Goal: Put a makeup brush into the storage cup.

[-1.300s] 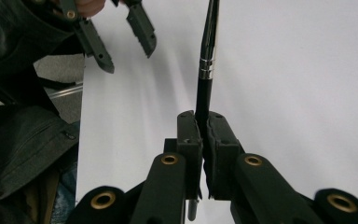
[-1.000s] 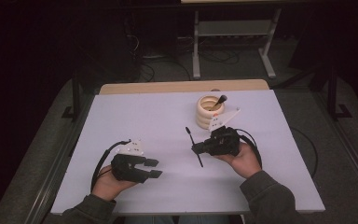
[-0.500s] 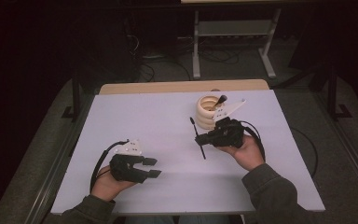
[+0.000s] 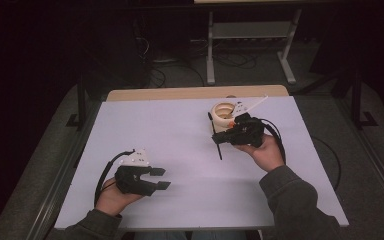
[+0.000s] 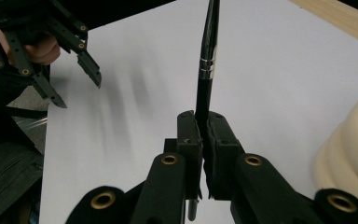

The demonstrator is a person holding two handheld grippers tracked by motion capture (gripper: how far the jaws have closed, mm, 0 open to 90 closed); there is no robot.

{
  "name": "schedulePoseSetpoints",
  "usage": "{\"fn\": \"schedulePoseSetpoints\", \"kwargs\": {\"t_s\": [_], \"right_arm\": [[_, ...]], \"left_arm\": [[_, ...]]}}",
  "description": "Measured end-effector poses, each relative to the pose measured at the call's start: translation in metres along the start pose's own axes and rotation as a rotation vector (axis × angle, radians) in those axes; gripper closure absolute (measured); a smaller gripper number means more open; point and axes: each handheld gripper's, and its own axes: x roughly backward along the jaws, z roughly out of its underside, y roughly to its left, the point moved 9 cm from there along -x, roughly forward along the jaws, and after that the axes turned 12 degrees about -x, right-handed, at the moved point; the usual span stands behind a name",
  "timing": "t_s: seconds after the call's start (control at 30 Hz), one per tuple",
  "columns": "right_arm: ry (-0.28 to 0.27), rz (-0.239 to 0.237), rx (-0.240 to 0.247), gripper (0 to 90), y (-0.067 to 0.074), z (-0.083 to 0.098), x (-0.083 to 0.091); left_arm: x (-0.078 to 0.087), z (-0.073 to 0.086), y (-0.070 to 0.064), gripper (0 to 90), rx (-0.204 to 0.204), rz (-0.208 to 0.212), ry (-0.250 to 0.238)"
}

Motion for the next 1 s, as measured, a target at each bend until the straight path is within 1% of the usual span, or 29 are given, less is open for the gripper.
{"fn": "schedulePoseSetpoints", "kwargs": {"t_s": [0.07, 0.13, 0.2, 0.23, 0.4, 0.53, 0.67, 0.73, 0.83, 0.87, 0.9, 0.93, 1.0], "right_arm": [[-0.004, 0.002, -0.001, 84.9, -0.002, -0.003, 0.001], [-0.005, 0.000, -0.006, 84.9, -0.003, -0.006, 0.001], [0.000, 0.005, -0.008, 84.8, -0.005, -0.009, 0.001], [0.000, 0.008, -0.006, 84.8, -0.005, -0.010, 0.000], [0.006, 0.021, -0.002, 84.8, -0.008, -0.017, 0.002], [0.011, 0.036, -0.003, 84.9, -0.009, -0.024, 0.005], [0.004, 0.054, -0.001, 84.9, -0.014, -0.032, 0.009], [-0.001, 0.062, -0.007, 84.9, -0.016, -0.036, 0.011], [0.001, 0.073, -0.014, 84.9, -0.019, -0.042, 0.012], [0.000, 0.076, -0.009, 84.9, -0.020, -0.044, 0.013], [-0.004, 0.080, -0.009, 84.9, -0.020, -0.046, 0.013], [-0.006, 0.083, -0.008, 84.9, -0.021, -0.048, 0.014], [-0.010, 0.088, -0.010, 84.9, -0.023, -0.052, 0.014]], "left_arm": [[0.001, 0.000, 0.000, 49.3, 0.004, 0.000, 0.003], [0.001, 0.000, 0.000, 49.1, 0.011, -0.003, -0.005], [0.002, 0.000, 0.001, 49.0, 0.005, -0.005, -0.005], [0.003, 0.001, 0.002, 48.8, -0.004, -0.007, 0.003], [0.004, 0.001, 0.002, 48.1, 0.009, -0.014, -0.005], [0.005, 0.000, 0.003, 48.1, 0.000, -0.020, -0.006], [0.005, -0.001, 0.001, 47.9, 0.014, -0.017, -0.019], [0.006, -0.003, 0.000, 47.4, 0.025, -0.013, -0.033], [0.007, -0.005, -0.001, 47.6, 0.022, -0.014, -0.039], [0.008, -0.005, 0.000, 47.7, 0.015, -0.014, -0.039], [0.008, -0.005, 0.000, 47.7, 0.020, -0.016, -0.038], [0.009, -0.003, 0.001, 47.6, 0.003, -0.017, -0.025], [0.009, -0.002, 0.002, 47.6, 0.000, -0.018, -0.019]]}}
